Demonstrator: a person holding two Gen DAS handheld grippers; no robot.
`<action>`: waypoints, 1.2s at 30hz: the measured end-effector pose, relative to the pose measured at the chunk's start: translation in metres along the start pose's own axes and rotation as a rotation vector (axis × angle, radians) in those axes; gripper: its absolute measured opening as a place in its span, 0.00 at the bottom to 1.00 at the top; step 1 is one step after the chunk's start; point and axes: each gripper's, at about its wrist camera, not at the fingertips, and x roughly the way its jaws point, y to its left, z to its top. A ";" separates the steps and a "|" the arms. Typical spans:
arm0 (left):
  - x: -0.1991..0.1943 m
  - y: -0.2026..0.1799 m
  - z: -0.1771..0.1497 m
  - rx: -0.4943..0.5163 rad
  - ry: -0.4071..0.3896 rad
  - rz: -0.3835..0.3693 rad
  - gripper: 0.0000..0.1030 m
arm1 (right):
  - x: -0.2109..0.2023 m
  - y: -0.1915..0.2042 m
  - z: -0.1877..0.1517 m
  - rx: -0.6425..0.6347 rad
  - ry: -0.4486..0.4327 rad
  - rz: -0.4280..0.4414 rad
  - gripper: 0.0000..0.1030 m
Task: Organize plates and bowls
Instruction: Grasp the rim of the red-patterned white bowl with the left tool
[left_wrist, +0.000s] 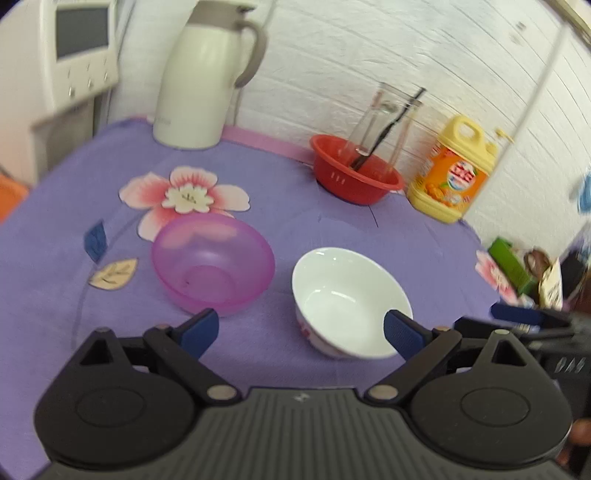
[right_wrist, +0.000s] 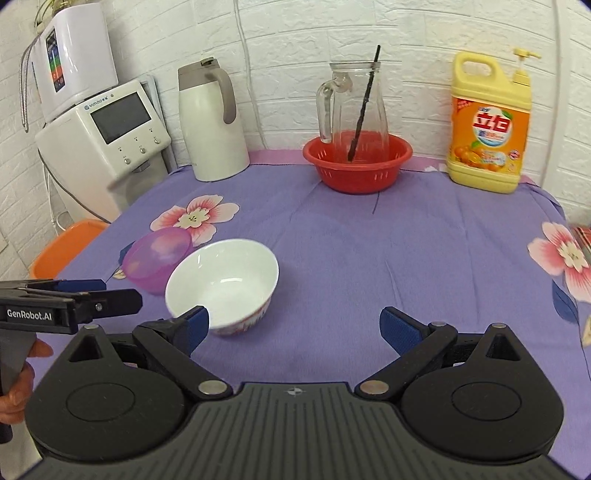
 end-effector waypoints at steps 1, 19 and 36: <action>0.007 0.004 0.004 -0.050 0.012 -0.009 0.94 | 0.009 0.001 0.003 -0.007 0.007 -0.001 1.00; 0.070 0.011 0.010 -0.199 0.144 0.001 0.77 | 0.105 0.016 0.015 -0.122 0.104 -0.008 1.00; 0.063 -0.009 0.007 -0.096 0.167 -0.075 0.27 | 0.094 0.034 0.009 -0.136 0.125 0.086 0.65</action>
